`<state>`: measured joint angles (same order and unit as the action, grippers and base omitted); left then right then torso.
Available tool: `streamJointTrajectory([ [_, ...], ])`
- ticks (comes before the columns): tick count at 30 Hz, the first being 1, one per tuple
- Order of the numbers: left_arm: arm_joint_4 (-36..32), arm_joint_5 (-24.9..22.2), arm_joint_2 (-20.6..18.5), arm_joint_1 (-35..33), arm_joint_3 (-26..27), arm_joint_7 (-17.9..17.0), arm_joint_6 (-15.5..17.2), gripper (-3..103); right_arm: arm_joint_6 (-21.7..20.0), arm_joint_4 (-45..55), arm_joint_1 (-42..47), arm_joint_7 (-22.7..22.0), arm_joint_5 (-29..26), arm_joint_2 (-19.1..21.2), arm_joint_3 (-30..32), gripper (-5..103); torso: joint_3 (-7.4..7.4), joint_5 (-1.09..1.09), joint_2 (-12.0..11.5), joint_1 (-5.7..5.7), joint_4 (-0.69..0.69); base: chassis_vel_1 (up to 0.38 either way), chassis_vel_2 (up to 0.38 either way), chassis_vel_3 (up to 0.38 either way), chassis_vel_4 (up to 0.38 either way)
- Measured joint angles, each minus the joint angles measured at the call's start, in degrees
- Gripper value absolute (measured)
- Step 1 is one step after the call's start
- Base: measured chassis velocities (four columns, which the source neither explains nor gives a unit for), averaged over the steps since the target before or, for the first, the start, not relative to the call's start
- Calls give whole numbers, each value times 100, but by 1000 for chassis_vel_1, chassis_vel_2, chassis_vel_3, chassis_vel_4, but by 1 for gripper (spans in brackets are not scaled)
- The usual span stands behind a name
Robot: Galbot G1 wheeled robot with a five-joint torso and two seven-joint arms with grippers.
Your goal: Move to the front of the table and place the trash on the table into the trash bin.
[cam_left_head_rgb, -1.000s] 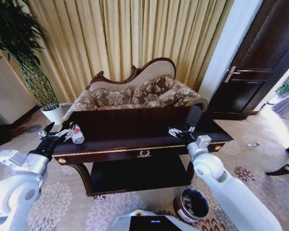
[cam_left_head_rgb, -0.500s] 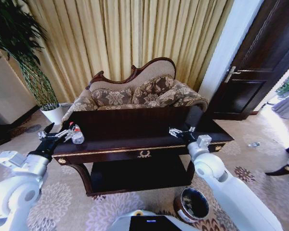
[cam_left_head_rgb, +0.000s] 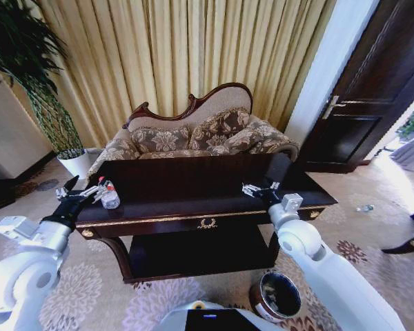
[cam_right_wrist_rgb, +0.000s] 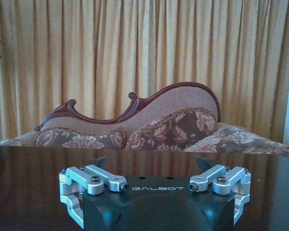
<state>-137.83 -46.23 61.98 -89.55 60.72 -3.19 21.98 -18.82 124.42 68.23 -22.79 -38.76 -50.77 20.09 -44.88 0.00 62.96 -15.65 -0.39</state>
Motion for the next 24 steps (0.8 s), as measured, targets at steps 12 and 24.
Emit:
streamJointTrajectory([
  [12, -14, -24, 16, 0, -1, -46, -17, 100, 143, -2, 13, 6, 142, -6, -130, 100, 0, 0, 0, 0, -1, -4, 4, 5, -5],
  [24, -165, -1050, -330, 579, -235, -2108, 994, 100, 5, 46, 10, 3, 192, 36, -218, 100, 0, 0, 0, 0, -2, 0, 0, 0, 0],
])
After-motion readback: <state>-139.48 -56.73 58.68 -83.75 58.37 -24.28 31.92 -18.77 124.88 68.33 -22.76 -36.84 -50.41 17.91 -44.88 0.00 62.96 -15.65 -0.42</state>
